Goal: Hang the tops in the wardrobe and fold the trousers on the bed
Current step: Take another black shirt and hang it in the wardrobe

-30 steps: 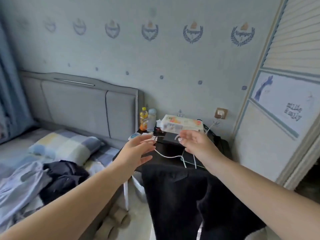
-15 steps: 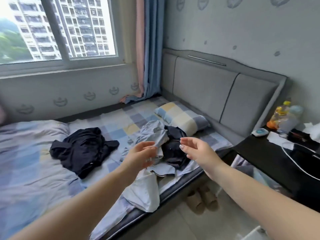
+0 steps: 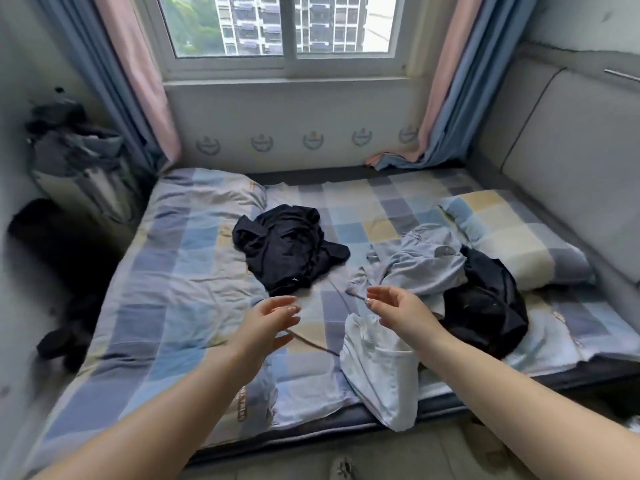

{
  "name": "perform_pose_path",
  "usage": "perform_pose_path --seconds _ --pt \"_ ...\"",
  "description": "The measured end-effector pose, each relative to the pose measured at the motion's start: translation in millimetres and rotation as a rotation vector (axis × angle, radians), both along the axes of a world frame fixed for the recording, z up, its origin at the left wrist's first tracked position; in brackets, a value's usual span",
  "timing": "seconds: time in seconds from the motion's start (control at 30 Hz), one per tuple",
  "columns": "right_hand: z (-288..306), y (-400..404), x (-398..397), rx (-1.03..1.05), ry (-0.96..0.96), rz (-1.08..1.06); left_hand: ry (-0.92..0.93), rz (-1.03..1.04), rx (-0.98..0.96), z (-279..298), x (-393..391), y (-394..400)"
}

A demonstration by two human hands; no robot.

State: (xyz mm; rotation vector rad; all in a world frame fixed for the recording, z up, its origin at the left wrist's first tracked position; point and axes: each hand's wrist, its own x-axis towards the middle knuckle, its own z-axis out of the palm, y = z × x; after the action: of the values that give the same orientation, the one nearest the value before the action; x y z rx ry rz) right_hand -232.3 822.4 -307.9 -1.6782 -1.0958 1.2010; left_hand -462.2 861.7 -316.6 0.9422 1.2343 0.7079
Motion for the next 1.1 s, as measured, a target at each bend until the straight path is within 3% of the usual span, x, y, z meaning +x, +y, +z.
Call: perform_pose_path --seconds 0.4,0.63,0.87,1.1 --pt "-89 183 -2 -0.146 0.059 0.081 0.095 0.247 -0.138 -69 -6 135" --pt "-164 268 -6 -0.233 0.048 0.062 0.163 0.252 -0.186 -132 -11 217" --pt "-290 337 -28 -0.263 0.011 0.068 0.197 0.231 -0.22 -257 -19 297" --pt "-407 396 -42 -0.285 -0.056 0.109 0.126 0.379 -0.316 -388 -20 351"
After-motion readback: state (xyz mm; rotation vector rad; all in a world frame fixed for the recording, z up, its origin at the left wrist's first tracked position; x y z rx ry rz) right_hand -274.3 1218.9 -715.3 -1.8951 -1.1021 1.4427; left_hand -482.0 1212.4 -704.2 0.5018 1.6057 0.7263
